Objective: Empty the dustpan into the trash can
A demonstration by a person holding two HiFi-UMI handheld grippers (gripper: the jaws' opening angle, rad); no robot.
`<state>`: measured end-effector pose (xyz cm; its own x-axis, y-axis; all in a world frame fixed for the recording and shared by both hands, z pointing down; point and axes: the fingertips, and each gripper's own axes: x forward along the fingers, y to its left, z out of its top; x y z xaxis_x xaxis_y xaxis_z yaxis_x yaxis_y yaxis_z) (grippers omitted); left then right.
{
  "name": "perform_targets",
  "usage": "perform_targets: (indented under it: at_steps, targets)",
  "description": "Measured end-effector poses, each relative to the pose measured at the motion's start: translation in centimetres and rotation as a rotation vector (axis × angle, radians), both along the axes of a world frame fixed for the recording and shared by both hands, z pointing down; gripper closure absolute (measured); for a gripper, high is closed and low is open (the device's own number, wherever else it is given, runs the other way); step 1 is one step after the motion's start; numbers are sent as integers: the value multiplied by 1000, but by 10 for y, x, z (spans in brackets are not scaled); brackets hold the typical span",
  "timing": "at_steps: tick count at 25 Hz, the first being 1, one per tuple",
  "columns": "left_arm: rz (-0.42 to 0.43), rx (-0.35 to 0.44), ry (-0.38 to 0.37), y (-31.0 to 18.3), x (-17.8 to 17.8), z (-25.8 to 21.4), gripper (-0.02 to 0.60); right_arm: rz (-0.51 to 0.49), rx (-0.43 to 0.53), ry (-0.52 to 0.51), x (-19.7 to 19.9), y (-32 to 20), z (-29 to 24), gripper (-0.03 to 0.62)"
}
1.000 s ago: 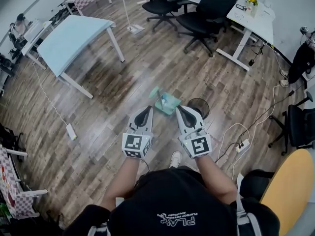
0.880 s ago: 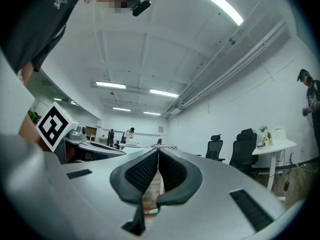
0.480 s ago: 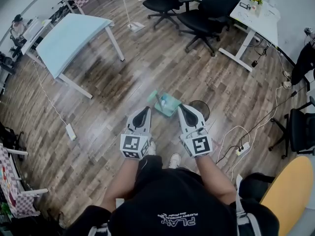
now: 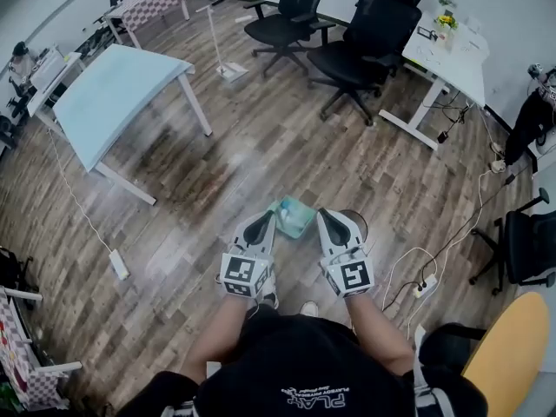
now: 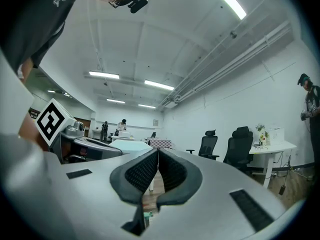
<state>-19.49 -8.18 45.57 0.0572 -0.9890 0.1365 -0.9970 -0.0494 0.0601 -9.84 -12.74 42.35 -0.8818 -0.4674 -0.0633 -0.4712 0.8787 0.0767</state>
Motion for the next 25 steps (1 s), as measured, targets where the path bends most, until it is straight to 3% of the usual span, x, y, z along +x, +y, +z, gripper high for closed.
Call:
perform_targets:
  at_steps: [11,16,25]
  targets:
    - [120,-18,-13,-63,-71,8,557,96,7,41,-65,-41,9,570]
    - [205,-42,-13,-83,-78,22,557,194,-46,62,-62,-54,26,570]
    - [232,-139,6,-114,-80,62,557,227,-87,100,-66,-84,52,570]
